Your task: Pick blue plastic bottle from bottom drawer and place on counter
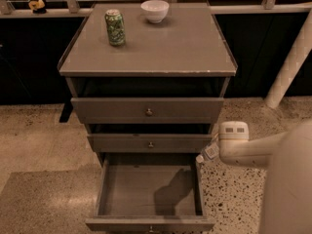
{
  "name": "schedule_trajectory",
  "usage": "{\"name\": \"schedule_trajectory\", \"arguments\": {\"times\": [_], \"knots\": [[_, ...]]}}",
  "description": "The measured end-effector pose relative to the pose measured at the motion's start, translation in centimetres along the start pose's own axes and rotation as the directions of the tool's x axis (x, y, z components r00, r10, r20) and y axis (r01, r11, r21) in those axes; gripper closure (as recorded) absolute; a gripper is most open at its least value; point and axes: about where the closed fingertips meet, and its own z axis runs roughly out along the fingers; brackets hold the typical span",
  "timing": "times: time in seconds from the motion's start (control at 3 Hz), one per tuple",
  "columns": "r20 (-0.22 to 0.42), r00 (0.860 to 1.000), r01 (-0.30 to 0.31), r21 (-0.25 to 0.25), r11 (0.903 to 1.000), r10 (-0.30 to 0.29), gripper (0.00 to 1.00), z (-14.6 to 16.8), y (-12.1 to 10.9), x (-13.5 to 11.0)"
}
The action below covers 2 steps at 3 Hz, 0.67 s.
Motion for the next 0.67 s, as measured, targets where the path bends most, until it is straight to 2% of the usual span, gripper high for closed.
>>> {"name": "schedule_trajectory", "arguments": {"times": [0.33, 0.67], "knots": [[-0.123, 0.992, 0.004, 0.024, 0.9997, -0.001, 1.0, -5.4, 1.6, 0.3], [-0.137, 0.99, -0.01, 0.055, 0.9985, 0.017, 1.0, -6.4, 0.1, -1.2]]}}
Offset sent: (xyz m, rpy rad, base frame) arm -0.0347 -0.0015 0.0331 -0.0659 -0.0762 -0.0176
